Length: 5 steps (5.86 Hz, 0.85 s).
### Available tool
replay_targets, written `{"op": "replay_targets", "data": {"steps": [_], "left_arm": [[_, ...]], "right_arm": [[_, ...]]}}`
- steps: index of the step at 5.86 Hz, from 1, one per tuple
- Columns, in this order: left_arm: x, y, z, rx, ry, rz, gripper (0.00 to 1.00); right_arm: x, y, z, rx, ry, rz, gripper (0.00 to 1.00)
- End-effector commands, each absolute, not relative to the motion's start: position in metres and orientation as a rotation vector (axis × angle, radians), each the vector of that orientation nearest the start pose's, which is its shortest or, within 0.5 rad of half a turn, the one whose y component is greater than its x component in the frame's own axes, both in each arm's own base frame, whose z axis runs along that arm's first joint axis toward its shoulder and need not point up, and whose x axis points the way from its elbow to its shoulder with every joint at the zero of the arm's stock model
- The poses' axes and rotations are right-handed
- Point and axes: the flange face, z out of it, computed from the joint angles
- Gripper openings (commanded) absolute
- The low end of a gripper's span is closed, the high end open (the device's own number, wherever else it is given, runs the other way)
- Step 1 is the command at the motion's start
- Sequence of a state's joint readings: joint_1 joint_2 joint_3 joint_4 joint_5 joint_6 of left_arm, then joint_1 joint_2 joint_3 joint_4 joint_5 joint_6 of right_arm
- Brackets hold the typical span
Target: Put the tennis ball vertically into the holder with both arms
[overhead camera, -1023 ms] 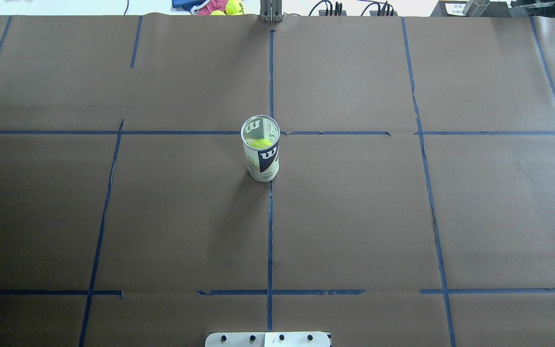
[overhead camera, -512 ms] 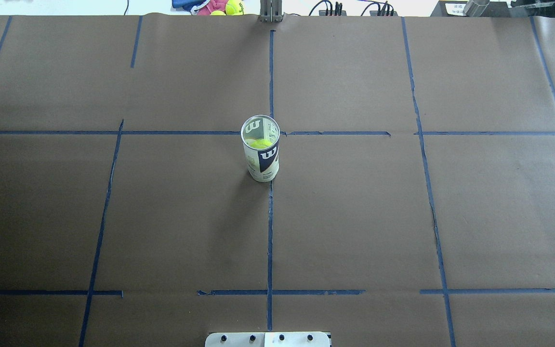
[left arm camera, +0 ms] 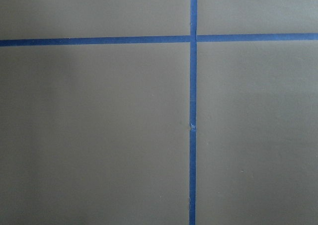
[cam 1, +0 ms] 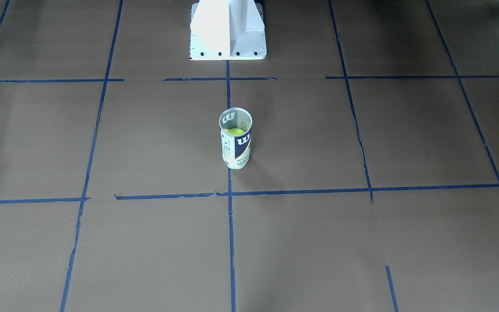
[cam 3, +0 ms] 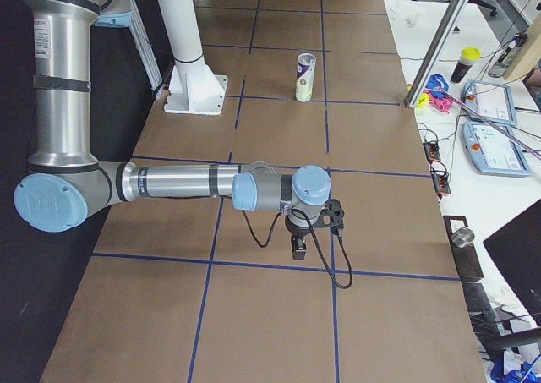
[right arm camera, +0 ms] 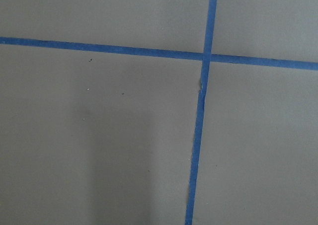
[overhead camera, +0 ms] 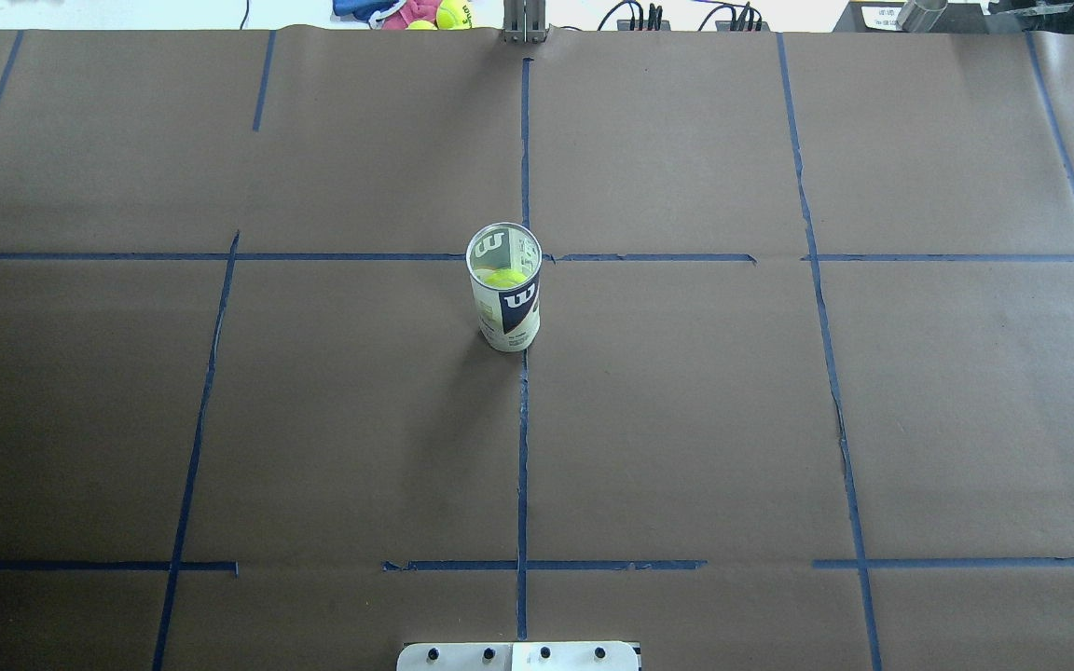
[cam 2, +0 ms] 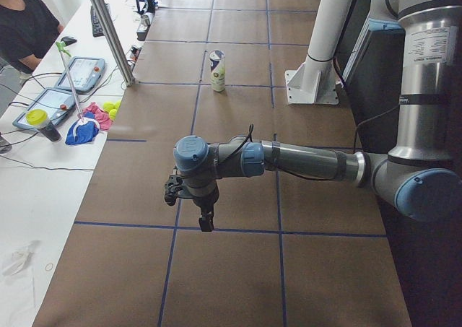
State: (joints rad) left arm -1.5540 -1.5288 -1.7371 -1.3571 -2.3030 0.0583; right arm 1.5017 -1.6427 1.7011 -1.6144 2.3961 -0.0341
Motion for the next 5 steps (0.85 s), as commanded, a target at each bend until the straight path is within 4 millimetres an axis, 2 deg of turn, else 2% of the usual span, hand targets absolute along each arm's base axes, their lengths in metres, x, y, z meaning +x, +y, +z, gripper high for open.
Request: {"op": "replay_targets", "data": {"steps": [1,2,4,5], "left_arm": [[-0.057,-0.463,0.621,-0.079,0.759,0.034,1.00],[-0.049,-0.462,0.621,-0.091,0.879,0.019,1.00],[-0.050,-0.455,0.623,-0.088,0.874,0.022,1.00],[-0.049,-0.451,0.631,-0.083,0.874,0.026,1.00]], "right_arm": [[0.029,-0.464,0.627,0.006,-0.817,-0.106,1.00],[0.029,-0.464,0.628,0.001,-0.817,-0.098,1.00],[0.029,-0.463,0.630,0.000,-0.815,-0.102,1.00],[0.029,-0.463,0.630,0.000,-0.815,-0.103,1.00]]}}
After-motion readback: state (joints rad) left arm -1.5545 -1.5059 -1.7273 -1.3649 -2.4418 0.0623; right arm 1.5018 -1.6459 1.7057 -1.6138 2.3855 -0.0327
